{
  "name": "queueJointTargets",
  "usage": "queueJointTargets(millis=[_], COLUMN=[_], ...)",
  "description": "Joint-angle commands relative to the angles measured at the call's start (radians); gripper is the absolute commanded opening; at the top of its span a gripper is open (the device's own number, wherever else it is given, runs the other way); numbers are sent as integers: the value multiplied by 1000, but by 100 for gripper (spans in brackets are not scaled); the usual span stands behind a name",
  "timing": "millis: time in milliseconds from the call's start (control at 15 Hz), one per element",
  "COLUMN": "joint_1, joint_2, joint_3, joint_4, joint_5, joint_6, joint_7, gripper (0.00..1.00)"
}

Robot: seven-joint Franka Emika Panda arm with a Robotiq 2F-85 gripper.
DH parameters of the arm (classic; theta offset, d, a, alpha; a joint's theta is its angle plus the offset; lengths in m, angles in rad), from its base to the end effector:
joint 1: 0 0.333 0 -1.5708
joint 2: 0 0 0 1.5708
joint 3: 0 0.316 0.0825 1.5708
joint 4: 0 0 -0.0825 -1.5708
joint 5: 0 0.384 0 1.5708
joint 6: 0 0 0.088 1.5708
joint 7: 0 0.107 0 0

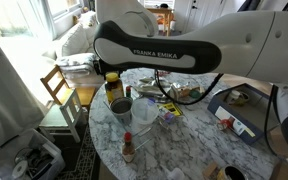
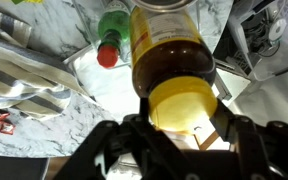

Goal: Remove the cups from the box and put them in the clear container then remove the bottle with the yellow lid from the container and put it on the table.

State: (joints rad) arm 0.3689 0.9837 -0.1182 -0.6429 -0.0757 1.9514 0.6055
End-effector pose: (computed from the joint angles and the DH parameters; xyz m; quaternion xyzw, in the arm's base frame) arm 0.7756 0.2473 0.4298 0.9741 -0.1320 0.1835 0.0054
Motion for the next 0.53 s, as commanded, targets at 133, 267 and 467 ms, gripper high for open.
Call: queueJointTargets(millis=[133, 267, 467], joint_1=[11, 13, 21], joint_2=[-18, -21, -31], joint_3=[-21, -28, -43], joint_4=[27, 30, 32], joint_5=[-14, -16, -22], joint_6=[-45, -48, -47], joint_7=[37, 45, 56], gripper=[37, 37, 37])
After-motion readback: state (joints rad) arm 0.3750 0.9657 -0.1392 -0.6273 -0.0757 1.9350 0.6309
